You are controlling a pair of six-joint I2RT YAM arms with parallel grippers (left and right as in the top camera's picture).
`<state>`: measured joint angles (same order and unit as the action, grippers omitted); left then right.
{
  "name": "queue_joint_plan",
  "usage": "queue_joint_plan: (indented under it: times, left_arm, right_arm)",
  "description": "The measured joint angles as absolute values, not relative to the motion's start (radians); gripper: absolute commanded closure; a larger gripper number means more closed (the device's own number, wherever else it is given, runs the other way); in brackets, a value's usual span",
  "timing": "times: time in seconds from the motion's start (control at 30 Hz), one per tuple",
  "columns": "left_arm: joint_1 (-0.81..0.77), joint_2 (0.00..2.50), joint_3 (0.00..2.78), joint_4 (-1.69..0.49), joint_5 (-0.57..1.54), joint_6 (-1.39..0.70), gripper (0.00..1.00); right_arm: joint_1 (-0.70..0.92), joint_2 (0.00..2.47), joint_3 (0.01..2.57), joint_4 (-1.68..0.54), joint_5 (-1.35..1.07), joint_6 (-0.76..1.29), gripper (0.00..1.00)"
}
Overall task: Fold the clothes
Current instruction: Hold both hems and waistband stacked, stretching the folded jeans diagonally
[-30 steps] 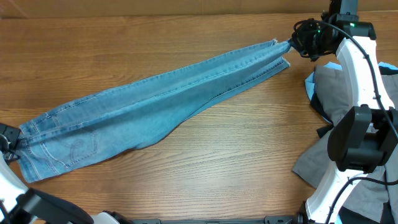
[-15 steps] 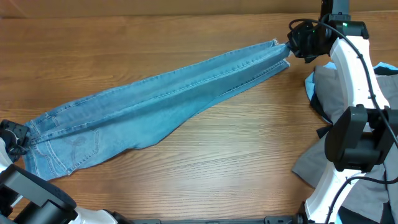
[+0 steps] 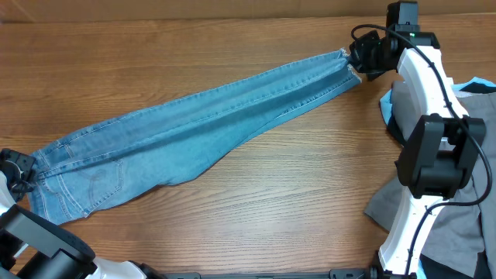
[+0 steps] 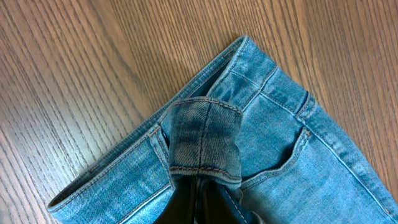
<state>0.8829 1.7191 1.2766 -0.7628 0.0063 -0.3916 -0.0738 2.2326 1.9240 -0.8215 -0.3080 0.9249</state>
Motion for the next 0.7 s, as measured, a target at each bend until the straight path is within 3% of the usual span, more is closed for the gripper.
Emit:
queue_joint_plan:
  times: [0.2, 0.33, 0.7]
  left_arm:
    - [0.883, 1.719, 1.277, -0.763, 0.006, -0.392, 0.96]
    - [0.883, 1.719, 1.277, -0.762, 0.001, -0.392, 0.96]
    - [0.883, 1.719, 1.277, -0.762, -0.004, -0.392, 0.96]
  right_arm:
    - [-0.074, 2.230, 1.948, -0.860, -0.310, 0.840, 0.96]
    - [-0.078, 2.204, 2.008, -1.018, -0.306, 0.809, 0.96]
    - [-0.078, 2.131, 2.072, -1.168, -0.231, 0.847, 0.96]
